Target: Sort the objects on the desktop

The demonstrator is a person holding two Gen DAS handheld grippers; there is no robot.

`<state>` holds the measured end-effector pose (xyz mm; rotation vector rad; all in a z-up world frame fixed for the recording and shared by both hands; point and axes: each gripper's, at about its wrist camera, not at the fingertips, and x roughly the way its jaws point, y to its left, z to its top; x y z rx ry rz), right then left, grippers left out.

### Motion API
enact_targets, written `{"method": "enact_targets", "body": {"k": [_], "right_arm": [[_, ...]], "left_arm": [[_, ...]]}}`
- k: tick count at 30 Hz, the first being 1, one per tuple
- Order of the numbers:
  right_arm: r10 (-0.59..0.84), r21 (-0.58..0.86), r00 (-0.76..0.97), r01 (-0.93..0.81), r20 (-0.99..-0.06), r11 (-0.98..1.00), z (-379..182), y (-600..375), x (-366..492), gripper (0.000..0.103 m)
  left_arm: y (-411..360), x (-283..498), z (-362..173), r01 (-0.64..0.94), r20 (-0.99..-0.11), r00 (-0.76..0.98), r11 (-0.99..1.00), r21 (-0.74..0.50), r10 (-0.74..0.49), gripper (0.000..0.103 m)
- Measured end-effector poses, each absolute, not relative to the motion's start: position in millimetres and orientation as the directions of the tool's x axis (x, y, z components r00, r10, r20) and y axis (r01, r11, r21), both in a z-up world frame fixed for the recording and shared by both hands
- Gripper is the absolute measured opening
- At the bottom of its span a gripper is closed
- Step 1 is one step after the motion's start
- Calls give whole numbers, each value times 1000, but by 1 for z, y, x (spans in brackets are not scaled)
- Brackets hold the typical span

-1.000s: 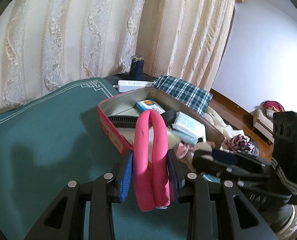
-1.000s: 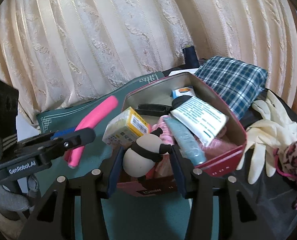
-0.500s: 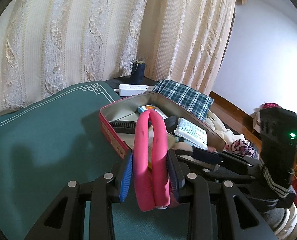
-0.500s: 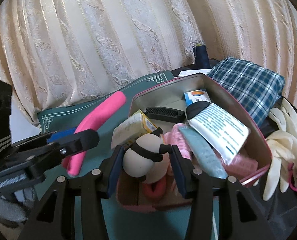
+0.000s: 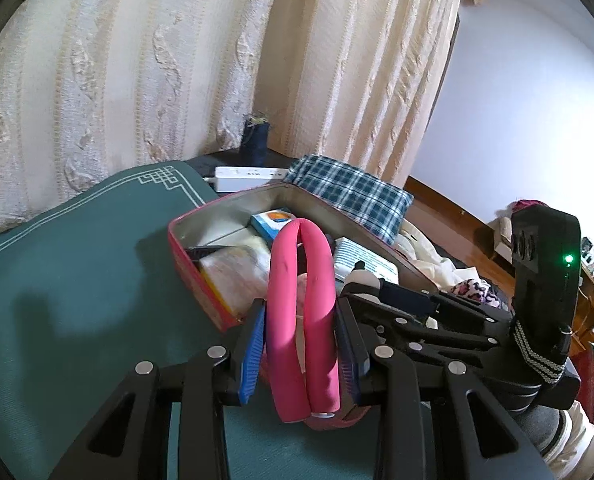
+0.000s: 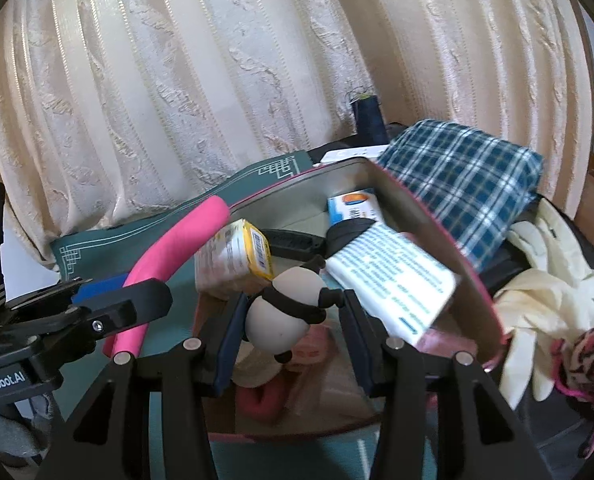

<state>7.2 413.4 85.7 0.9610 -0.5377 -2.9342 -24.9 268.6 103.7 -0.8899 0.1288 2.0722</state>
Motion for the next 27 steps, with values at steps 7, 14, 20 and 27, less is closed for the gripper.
{"method": "enact_targets", "body": {"k": [7, 14, 20, 27], "right_arm": [[-88, 303, -807, -116, -583, -946, 88, 417, 19, 51], [-76, 306, -810, -131, -581, -943, 89, 418, 25, 54], [-53, 299, -815, -151, -578, -942, 92, 424, 34, 67], [-47, 291, -791, -169, -610, -942, 93, 431, 57, 80]], "left_arm": [[282, -28, 98, -750, -644, -365, -622, -225, 672, 35], [289, -37, 93, -733, -647, -368, -636, -241, 668, 82], [275, -40, 96, -705, -634, -418, -672, -226, 651, 82], [259, -33, 99, -652, -620, -515, -740, -165, 591, 83]]}}
